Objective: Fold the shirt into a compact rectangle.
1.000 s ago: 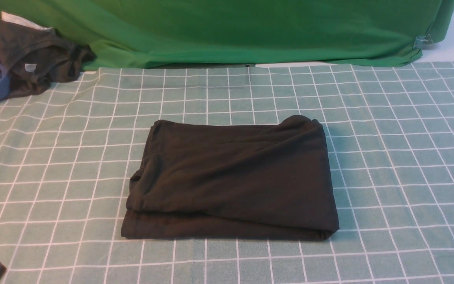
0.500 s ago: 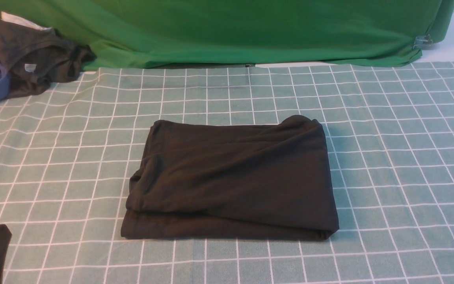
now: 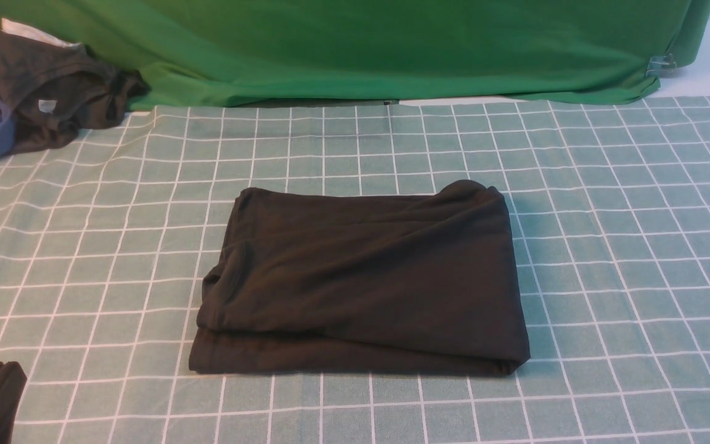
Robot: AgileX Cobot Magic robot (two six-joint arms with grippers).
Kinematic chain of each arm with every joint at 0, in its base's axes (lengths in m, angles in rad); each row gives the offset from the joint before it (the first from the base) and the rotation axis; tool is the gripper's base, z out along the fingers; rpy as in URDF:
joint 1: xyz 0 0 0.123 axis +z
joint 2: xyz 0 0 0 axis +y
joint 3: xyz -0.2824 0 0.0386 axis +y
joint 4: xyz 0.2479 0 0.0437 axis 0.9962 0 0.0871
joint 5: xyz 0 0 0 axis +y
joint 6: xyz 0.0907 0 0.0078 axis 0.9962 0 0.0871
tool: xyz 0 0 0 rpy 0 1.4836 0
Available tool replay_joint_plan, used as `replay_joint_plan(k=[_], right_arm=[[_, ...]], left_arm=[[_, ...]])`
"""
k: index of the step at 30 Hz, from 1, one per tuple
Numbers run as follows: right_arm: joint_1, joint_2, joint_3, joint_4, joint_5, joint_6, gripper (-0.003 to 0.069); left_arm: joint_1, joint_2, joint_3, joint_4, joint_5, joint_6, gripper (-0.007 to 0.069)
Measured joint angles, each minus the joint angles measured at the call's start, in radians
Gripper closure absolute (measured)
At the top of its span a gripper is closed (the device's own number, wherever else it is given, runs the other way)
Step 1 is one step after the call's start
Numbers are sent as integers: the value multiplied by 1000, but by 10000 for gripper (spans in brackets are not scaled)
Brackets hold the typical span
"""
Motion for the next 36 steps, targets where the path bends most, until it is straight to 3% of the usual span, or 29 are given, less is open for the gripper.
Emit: replay_joint_plan(k=[17, 22, 26, 32, 36], right_arm=[[0, 0, 0, 0, 0, 0, 421], [-4, 0, 0, 0, 118, 0, 421], [-82, 1, 43, 0, 270, 0, 421], [-202, 4, 243, -1, 289, -4, 421], [-226, 4, 402, -7, 293, -13, 421]], left_arm=[[0, 0, 0, 2, 0, -2, 610], [0, 0, 0, 2, 0, -2, 610], [0, 0, 0, 2, 0, 7, 610], [0, 0, 0, 2, 0, 17, 610], [0, 0, 0, 2, 0, 21, 610]])
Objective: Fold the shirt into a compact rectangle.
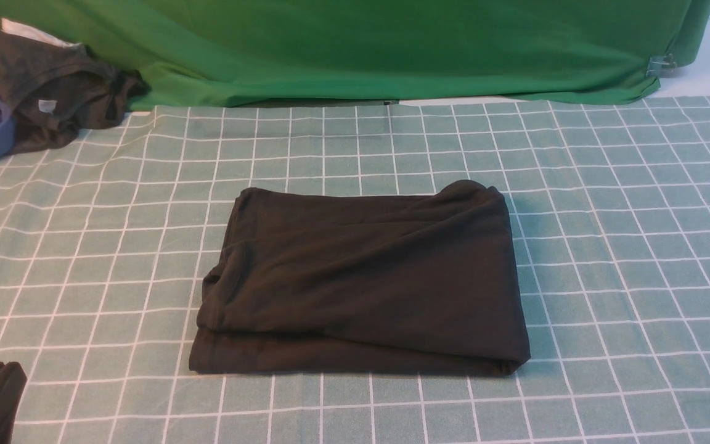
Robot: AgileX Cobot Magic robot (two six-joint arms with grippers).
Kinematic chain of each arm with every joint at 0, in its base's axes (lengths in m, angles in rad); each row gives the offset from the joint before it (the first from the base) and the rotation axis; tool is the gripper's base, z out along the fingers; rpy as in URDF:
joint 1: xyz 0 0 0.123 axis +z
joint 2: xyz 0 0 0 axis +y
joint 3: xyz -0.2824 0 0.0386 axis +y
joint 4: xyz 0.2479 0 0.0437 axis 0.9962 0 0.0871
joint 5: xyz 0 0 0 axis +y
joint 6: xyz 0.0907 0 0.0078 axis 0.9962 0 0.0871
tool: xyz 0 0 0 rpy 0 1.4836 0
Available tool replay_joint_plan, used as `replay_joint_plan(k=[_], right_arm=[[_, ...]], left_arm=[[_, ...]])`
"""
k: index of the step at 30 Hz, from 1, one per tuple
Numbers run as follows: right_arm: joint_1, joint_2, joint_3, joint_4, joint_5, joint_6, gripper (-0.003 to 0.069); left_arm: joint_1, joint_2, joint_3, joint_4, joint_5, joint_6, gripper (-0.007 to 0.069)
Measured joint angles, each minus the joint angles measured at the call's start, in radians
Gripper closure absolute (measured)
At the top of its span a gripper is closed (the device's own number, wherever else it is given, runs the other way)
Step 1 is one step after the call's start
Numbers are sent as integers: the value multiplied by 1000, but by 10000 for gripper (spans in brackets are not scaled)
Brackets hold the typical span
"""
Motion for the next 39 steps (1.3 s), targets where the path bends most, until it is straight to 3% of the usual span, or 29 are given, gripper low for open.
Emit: replay_joint_plan(k=[4, 39], right_arm=[[-2, 0, 91, -1, 3, 3, 420], [-2, 0, 96, -3, -14, 21, 420]], left_arm=[[0, 0, 0, 1, 1, 2, 610], [0, 0, 0, 1, 1, 8, 610]])
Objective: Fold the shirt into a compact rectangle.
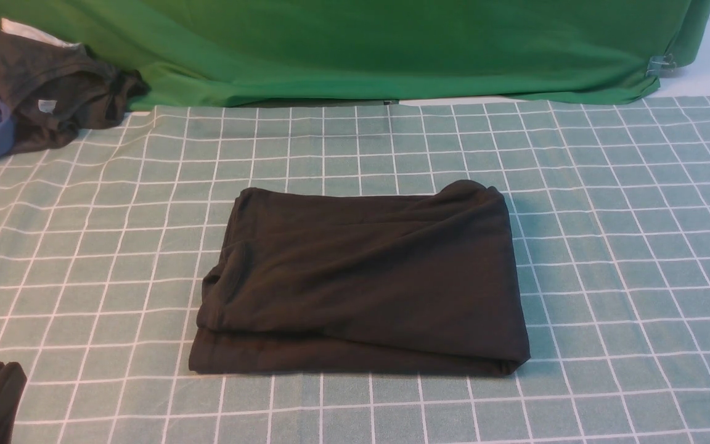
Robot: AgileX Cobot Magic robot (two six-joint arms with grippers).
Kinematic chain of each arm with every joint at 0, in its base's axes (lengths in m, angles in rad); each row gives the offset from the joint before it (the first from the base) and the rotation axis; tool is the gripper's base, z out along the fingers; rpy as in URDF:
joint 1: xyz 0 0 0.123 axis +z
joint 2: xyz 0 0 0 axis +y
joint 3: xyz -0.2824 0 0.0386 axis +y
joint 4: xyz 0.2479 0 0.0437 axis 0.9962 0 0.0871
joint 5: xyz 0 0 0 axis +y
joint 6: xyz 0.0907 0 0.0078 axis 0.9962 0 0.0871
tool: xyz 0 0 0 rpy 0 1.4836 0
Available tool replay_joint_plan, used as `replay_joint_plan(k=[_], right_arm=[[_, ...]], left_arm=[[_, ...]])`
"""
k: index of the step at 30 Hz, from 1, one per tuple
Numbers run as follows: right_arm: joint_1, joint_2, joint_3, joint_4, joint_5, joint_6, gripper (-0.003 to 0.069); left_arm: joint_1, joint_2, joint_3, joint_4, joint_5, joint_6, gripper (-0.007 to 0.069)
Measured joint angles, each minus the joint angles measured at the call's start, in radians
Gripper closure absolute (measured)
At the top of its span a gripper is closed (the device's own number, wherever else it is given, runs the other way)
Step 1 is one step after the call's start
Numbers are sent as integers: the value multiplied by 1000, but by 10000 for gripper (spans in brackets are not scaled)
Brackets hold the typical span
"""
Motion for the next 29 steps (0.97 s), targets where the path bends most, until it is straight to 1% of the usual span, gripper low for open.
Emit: replay_joint_plan(k=[16, 29], right_arm=[[0, 0, 0, 0, 0, 3, 420], [0, 0, 0, 0, 0, 3, 420]], left_arm=[[0, 0, 0, 0, 0, 1, 590], [0, 0, 0, 0, 0, 1, 590]])
